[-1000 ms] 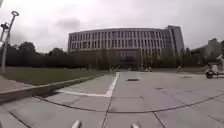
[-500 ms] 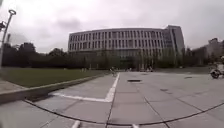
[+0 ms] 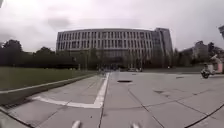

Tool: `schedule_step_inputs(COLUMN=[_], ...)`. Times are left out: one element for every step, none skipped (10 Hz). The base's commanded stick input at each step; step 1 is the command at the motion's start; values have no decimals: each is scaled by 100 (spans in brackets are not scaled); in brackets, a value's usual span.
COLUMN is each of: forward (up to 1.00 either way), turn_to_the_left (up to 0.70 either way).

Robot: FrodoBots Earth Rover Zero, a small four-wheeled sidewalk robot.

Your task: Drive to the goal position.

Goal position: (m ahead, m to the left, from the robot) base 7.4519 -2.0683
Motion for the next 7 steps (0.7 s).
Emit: schedule_step_inputs(forward=[70,70,70,70,70,70,70], turn_to_the_left=[0,0,0,0,0,0,0])
